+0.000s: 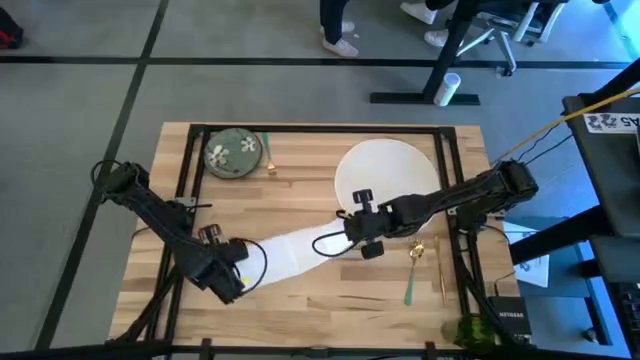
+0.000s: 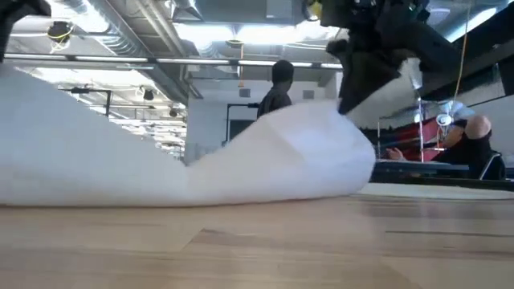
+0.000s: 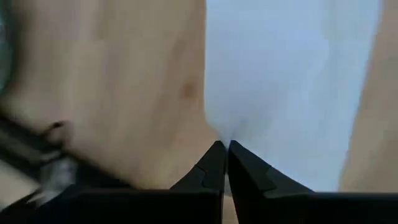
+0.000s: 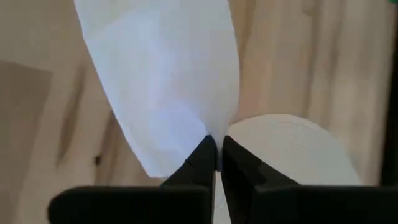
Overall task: Set table place
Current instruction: Fold the white table napkin
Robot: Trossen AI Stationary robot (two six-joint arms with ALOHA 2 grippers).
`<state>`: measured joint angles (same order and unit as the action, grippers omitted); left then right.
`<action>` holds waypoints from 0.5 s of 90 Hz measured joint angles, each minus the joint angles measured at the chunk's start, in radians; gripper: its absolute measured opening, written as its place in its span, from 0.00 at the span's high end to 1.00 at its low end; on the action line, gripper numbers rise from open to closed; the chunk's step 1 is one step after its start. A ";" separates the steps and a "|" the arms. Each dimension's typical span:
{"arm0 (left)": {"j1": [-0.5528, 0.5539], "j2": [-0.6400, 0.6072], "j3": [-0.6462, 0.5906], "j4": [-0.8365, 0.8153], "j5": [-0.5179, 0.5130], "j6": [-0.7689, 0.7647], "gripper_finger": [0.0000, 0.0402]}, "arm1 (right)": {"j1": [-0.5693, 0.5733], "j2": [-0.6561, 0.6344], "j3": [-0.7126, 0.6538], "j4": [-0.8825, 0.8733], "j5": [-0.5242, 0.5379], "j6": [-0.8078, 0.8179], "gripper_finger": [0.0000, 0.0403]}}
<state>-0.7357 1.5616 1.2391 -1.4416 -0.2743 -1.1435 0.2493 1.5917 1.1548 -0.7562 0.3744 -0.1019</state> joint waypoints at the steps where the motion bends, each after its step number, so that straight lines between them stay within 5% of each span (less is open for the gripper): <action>1: 0.000 0.000 0.002 -0.012 -0.005 -0.006 1.00 | 0.000 0.000 0.003 -0.003 0.005 -0.004 1.00; 13: 0.010 0.000 0.018 -0.132 -0.057 -0.058 1.00 | -0.001 0.000 0.043 -0.020 0.071 -0.040 1.00; 45: 0.085 -0.051 0.015 -0.132 -0.209 -0.027 1.00 | -0.001 0.000 0.117 -0.118 0.307 -0.088 1.00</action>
<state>-0.6509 1.5106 1.2545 -1.5737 -0.4833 -1.1702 0.2485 1.5916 1.2722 -0.8738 0.6816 -0.1902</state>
